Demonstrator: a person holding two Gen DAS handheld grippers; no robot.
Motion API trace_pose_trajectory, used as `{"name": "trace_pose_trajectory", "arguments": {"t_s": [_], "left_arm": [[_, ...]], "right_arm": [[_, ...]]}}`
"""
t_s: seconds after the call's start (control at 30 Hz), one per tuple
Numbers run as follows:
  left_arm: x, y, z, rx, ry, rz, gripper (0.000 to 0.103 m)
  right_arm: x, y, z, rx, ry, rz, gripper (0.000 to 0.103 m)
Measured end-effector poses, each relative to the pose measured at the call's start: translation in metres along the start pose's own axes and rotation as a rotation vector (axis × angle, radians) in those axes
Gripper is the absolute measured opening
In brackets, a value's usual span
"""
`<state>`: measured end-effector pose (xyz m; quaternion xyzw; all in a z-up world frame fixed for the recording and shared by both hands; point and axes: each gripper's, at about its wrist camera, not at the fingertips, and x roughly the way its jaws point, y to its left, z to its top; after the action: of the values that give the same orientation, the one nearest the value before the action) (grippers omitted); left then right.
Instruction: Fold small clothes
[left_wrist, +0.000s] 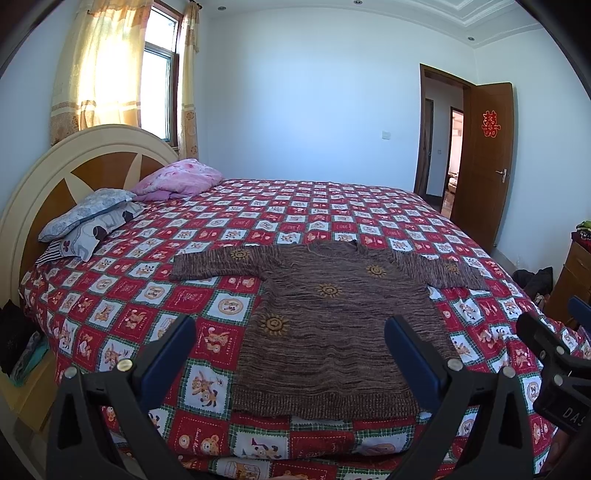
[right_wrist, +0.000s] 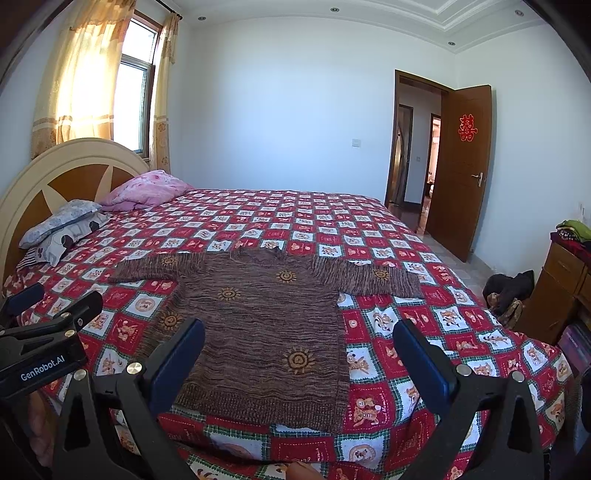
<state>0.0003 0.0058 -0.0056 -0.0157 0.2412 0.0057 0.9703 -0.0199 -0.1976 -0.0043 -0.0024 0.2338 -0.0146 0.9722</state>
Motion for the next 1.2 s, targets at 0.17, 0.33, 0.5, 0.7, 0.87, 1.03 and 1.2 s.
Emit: {"name": "trace_pose_trajectory", "arguments": {"t_s": [0.17, 0.33, 0.5, 0.7, 0.87, 1.03, 1.2], "left_arm": [[0.0006, 0.0004, -0.0004, 0.001, 0.0, 0.001, 0.103], [0.0008, 0.0018, -0.0015, -0.003, 0.001, 0.002, 0.103], [0.0008, 0.0028, -0.002, -0.001, 0.0, 0.002, 0.103], [0.0001, 0.0058, -0.003, -0.006, 0.001, 0.007, 0.103], [0.0, 0.0078, -0.0006, -0.012, 0.0, 0.009, 0.103], [-0.0001, 0.0083, -0.0005, -0.011, 0.002, 0.007, 0.103], [-0.0001, 0.0082, -0.0009, -0.012, 0.002, 0.007, 0.103]], "right_arm": [[0.0006, 0.0006, -0.0004, 0.002, 0.004, -0.002, 0.102], [0.0014, 0.001, -0.0012, 0.003, 0.009, 0.002, 0.102], [0.0015, 0.0008, -0.0006, 0.004, 0.008, 0.003, 0.102], [0.003, 0.0018, -0.002, 0.001, 0.013, 0.009, 0.102], [0.0028, 0.004, -0.0018, -0.001, 0.013, 0.011, 0.102], [0.0027, 0.0047, -0.0022, -0.002, 0.014, 0.012, 0.102], [0.0025, 0.0054, -0.0037, -0.004, 0.015, 0.013, 0.102]]}}
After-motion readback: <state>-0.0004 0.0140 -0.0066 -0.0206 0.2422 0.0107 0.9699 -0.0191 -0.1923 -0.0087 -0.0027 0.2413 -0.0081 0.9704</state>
